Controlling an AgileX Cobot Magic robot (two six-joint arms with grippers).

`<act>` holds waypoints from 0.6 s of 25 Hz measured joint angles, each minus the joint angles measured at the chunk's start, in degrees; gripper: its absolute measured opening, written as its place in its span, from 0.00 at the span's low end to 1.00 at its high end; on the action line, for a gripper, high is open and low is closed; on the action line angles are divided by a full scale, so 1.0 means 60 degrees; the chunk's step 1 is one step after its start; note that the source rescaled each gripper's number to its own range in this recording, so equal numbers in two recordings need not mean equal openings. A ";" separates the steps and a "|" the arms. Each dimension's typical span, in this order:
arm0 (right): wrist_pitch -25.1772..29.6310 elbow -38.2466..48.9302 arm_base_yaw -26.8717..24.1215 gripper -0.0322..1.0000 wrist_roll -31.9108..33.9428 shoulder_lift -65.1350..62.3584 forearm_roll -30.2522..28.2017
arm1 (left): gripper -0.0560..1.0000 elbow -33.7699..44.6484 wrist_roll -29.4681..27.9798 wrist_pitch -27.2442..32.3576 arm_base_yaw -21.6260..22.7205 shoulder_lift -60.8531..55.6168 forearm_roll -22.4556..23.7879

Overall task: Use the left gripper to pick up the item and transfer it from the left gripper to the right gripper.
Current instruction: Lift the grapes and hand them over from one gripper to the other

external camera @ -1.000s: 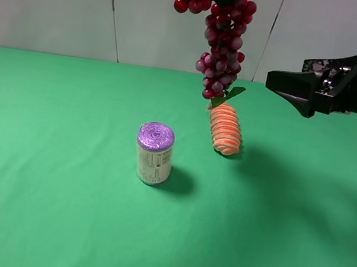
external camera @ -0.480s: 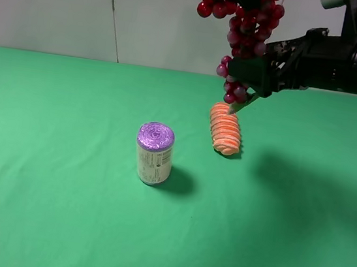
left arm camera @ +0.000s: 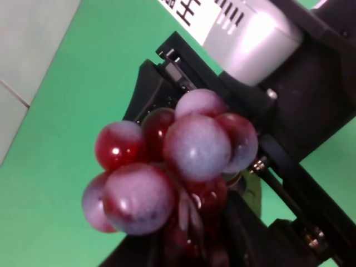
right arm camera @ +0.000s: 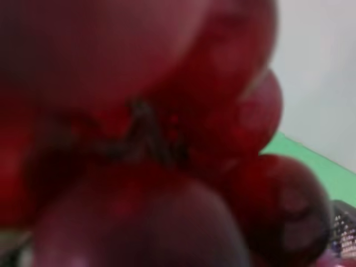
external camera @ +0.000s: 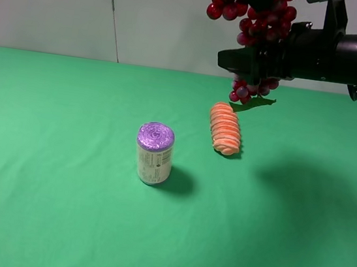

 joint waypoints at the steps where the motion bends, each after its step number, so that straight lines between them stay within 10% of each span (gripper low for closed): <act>1: 0.0000 0.0000 0.0000 0.93 0.0030 0.0000 0.0000 | 0.05 0.0000 0.0000 -0.0007 0.0000 0.0000 0.0000; 6: 0.0022 -0.0020 0.0000 0.05 0.0103 0.0000 0.0030 | 0.05 0.0000 0.0000 0.0006 0.0000 0.0000 0.0000; 15: -0.0005 -0.0020 0.0000 0.05 0.0157 0.0000 0.0038 | 0.05 0.0000 0.0022 0.0013 0.0000 0.0000 -0.0007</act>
